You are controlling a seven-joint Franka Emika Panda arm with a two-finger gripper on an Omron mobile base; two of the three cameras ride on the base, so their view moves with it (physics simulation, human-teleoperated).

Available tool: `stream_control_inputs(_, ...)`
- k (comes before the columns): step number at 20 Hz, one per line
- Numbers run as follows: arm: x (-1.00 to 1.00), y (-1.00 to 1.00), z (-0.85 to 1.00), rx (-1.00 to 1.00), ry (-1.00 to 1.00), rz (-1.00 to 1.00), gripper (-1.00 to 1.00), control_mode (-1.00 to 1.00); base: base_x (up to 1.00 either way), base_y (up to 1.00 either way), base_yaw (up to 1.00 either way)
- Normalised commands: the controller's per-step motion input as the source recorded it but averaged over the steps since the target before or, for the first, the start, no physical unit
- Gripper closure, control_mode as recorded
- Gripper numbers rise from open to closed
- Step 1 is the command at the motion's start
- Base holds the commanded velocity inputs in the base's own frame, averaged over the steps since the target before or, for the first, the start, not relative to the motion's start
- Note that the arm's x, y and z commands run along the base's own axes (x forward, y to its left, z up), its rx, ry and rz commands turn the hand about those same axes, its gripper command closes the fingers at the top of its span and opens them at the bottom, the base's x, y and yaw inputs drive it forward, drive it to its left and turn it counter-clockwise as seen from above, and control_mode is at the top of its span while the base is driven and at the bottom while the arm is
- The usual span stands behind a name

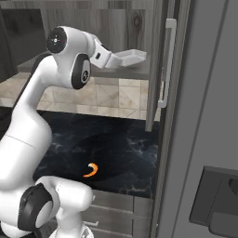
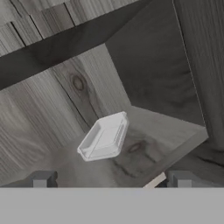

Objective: Retrieve the tupperware from the cabinet, then place the raw meat into the tupperware to avoid contamination.

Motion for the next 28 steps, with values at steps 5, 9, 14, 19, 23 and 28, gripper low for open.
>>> stream_control_inputs(5,0.26,-0.13,0.0,0.0,0.0,0.07,-1.0,-1.0,0.0,0.0,0.0)
stream_control_inputs(9,0.27,-0.12,0.0,0.0,0.07,0.06,-1.0,-1.0,0.0,0.0,0.0)
stream_control_inputs(14,0.24,-0.05,0.0,0.0,0.1,0.05,-1.0,-1.0,0.0,0.0,0.0)
stream_control_inputs(19,0.22,-0.01,0.0,0.0,0.12,0.03,-1.0,-1.0,0.0,0.0,0.0)
stream_control_inputs(23,0.15,0.0,-0.01,0.0,0.09,0.02,-1.0,-1.0,0.0,0.0,0.0)
stream_control_inputs(28,0.05,0.0,-0.08,0.0,0.04,0.0,-1.0,-1.0,0.0,0.0,0.0)
